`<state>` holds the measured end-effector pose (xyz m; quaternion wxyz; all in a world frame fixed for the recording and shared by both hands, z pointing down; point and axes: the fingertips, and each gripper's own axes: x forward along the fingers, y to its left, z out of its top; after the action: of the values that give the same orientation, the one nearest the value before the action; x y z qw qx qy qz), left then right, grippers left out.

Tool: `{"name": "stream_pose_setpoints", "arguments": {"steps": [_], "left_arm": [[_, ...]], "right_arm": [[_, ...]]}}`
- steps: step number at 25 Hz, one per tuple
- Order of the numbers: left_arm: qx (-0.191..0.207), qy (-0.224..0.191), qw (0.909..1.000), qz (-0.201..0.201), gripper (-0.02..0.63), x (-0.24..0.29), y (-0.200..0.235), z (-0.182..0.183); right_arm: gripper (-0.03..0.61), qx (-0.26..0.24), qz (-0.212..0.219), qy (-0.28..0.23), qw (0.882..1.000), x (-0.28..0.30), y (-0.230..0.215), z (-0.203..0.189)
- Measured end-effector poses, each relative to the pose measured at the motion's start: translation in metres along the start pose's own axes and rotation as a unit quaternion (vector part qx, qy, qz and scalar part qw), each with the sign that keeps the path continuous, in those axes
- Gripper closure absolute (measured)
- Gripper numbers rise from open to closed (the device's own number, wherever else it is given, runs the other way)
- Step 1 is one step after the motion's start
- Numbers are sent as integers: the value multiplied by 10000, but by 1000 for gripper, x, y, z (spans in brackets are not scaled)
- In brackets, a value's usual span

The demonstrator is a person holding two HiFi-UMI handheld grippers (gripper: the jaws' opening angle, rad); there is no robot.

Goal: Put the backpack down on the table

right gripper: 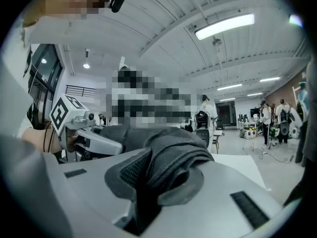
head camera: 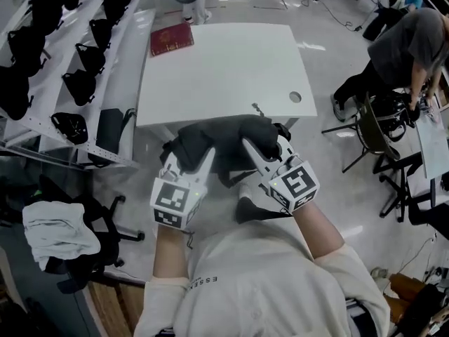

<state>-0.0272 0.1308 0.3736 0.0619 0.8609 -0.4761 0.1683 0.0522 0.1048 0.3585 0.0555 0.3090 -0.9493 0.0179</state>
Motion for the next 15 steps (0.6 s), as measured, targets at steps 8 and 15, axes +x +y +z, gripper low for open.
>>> {"name": "stream_pose_setpoints", "arguments": {"steps": [8, 15], "left_arm": [[-74, -41, 9997, 250, 540, 98, 47, 49], [-43, -65, 9998, 193, 540, 157, 82, 80]], "right_arm": [[511, -127, 177, -63, 9997, 53, -107, 18], [509, -248, 141, -127, 9995, 89, -172, 36]]}}
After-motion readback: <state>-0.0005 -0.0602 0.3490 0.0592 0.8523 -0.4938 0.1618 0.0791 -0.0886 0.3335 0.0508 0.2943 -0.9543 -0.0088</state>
